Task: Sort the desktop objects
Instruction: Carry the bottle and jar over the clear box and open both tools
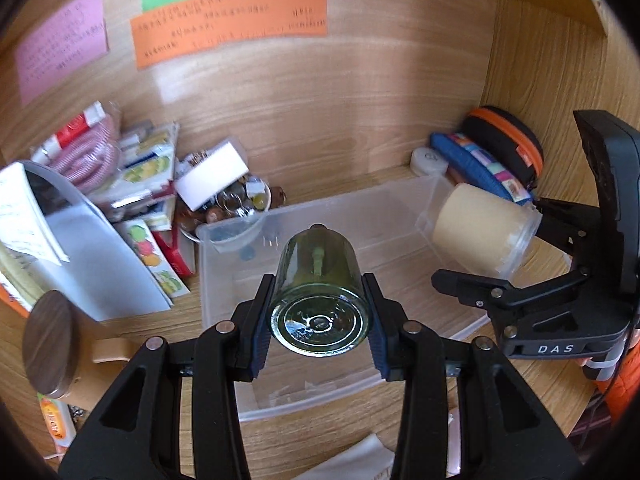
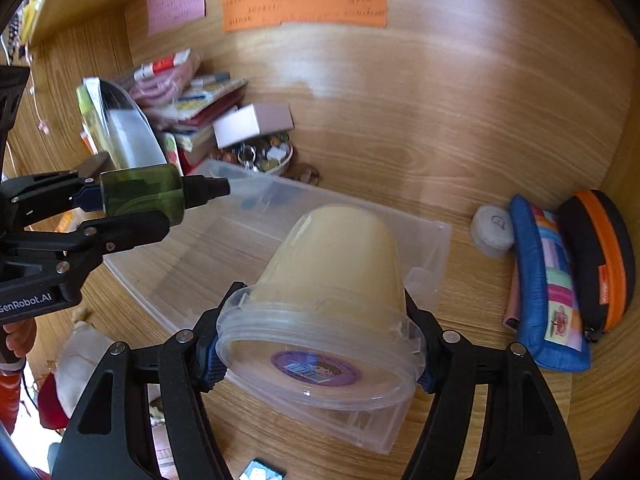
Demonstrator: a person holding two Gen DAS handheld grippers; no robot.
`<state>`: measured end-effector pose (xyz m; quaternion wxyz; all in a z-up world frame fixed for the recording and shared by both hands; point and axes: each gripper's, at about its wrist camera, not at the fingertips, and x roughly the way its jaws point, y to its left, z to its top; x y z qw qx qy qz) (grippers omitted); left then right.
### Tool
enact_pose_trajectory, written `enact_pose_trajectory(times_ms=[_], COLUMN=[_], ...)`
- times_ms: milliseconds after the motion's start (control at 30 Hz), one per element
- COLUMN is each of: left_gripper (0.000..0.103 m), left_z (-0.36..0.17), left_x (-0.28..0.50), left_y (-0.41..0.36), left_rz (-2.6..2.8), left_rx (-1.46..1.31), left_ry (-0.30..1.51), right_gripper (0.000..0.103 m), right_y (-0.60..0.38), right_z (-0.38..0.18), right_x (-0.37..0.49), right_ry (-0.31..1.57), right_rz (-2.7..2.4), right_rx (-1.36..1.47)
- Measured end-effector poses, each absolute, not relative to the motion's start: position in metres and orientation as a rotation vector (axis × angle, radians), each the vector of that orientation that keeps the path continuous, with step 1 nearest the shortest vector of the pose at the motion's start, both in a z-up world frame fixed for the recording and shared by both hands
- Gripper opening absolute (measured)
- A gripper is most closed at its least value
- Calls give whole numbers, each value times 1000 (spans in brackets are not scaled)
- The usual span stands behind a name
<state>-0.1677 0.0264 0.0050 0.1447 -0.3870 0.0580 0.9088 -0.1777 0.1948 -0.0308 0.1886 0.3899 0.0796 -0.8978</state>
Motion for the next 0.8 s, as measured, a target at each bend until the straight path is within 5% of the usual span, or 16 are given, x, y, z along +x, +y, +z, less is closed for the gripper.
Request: enact_pose_trajectory(times_ms=[800], left_gripper=[41], left_z=[-44], left_x=[-209], left_y=[39], left_rz=[2514], left_rx=[-1287], left_ry=[284], right_gripper=[67], right_y=[170], right_z=[-72], right_x=[-226], right_ry=[385], right_rz=[-2383], right_rx=[1317])
